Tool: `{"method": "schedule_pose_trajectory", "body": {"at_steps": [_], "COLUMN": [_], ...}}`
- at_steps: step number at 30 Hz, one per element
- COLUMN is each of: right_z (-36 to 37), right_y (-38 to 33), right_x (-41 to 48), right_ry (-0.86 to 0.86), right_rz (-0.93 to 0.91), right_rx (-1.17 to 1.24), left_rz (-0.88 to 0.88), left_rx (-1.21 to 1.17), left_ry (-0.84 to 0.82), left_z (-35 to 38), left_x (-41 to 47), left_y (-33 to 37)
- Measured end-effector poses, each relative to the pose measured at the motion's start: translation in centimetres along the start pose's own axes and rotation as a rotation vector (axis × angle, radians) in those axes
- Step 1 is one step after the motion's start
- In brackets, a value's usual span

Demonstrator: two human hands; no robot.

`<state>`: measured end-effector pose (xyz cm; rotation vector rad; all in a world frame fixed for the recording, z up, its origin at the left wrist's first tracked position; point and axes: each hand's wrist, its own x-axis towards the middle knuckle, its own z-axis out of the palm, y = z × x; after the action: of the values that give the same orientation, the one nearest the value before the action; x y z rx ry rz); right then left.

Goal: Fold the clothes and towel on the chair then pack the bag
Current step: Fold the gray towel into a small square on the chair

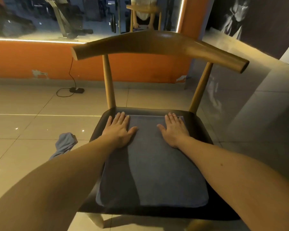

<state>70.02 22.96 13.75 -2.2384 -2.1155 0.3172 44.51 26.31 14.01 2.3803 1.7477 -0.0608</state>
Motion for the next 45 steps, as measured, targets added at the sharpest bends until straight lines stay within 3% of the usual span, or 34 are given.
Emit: {"method": "schedule_pose_trajectory", "body": {"at_steps": [4,7,12,14,16,19,21,24,27,38,45], "right_z": [-1.7,-2.7,-0.2,1.9,3.2,3.7,3.6,3.3,2.6,-2.1,-3.0], "right_y": [-1.0,-1.1,1.1,2.4,3.4,4.5,5.1,5.6,5.8,4.7,4.5], "right_x": [-4.9,-12.8,-23.9,-25.7,-26.4,-26.6,-26.8,-27.4,-27.5,-27.1,-26.8], "right_ry": [0.147,0.107,-0.007,-0.005,0.084,0.182,0.232,0.305,0.336,0.084,0.02], "right_rz": [-0.091,-0.188,-0.316,-0.372,-0.397,-0.357,-0.35,-0.353,-0.349,-0.021,0.041], "right_rx": [0.213,0.264,-0.022,-0.12,-0.129,0.08,0.186,0.231,0.24,0.516,0.565], "left_rz": [0.1,0.324,0.558,0.598,0.6,0.598,0.601,0.587,0.542,0.39,0.365], "left_rx": [-0.165,-0.312,0.015,0.119,0.141,0.06,-0.002,-0.072,-0.084,-0.012,0.012], "left_ry": [0.159,0.117,-0.059,-0.028,0.005,-0.024,0.066,0.173,0.165,0.125,0.112], "left_z": [-1.9,-2.5,0.9,2.4,2.6,1.9,1.2,0.1,0.0,-0.5,-1.0], "left_x": [-4.7,-12.1,-20.7,-21.8,-21.7,-22.0,-22.9,-24.6,-25.3,-24.7,-24.6], "left_y": [1.8,2.3,-0.2,-1.4,-2.0,-2.1,-1.9,-2.0,-2.2,-0.1,0.1]}}
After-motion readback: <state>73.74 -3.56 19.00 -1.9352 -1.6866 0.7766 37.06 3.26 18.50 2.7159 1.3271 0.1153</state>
